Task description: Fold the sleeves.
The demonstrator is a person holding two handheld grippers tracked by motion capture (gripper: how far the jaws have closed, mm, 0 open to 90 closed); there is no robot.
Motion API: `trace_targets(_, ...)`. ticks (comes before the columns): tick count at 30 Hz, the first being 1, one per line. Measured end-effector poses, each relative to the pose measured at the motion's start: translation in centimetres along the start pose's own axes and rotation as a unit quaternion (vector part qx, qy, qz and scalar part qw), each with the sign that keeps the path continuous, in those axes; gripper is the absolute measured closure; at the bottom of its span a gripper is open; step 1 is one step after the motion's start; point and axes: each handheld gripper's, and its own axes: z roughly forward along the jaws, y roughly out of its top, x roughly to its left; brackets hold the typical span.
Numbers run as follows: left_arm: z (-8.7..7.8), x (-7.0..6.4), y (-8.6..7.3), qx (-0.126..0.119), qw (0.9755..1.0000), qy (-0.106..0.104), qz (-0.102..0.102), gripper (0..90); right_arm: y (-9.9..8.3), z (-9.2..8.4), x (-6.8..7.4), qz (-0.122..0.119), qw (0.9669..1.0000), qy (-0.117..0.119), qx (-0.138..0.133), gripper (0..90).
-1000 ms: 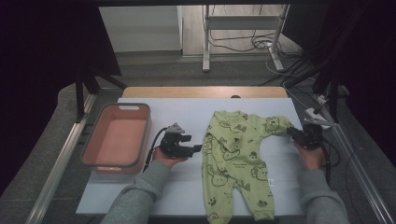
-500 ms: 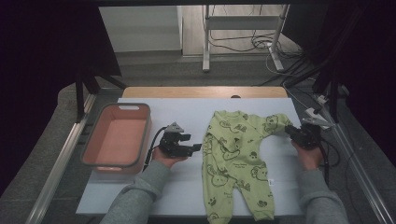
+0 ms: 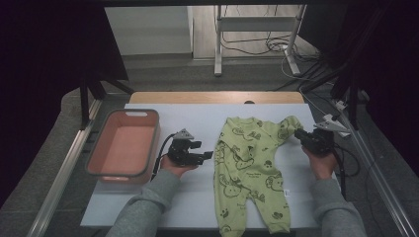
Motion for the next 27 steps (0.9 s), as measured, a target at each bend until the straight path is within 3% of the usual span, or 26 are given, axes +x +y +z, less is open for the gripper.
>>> trace_targets(9,0.4,0.1,-0.2,0.009,1.0000,-0.001,0.000,30.8,0.4,-0.1,1.0,-0.004,0.9999,0.013,-0.007,80.8)
trace_targets(27,0.6,-0.1,-0.2,0.010,0.9999,0.000,0.002,30.6,0.8,0.5,3.4,-0.050,0.9984,0.025,0.003,80.7)
